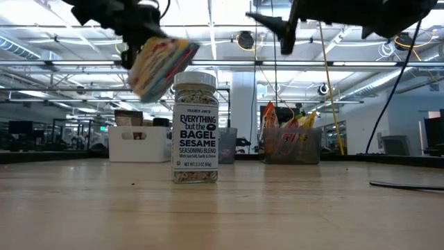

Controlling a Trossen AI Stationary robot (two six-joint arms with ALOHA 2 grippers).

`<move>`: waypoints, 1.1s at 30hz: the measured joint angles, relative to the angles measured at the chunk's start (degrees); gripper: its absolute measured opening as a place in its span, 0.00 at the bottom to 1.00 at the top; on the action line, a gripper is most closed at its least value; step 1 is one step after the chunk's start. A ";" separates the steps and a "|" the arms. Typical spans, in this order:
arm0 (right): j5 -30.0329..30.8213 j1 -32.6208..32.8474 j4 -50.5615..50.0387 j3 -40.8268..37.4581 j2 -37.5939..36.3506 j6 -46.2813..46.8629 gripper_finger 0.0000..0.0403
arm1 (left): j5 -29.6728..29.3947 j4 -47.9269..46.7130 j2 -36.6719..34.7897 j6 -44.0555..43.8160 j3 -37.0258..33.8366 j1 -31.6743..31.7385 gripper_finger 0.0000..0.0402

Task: Pick & Place Food Item
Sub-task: Put the blue noodle pack into the right black bin

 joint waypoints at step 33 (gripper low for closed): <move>-5.31 -8.51 -57.84 34.68 4.56 -18.32 0.67 | -18.33 35.04 8.92 -9.55 0.00 -9.25 0.01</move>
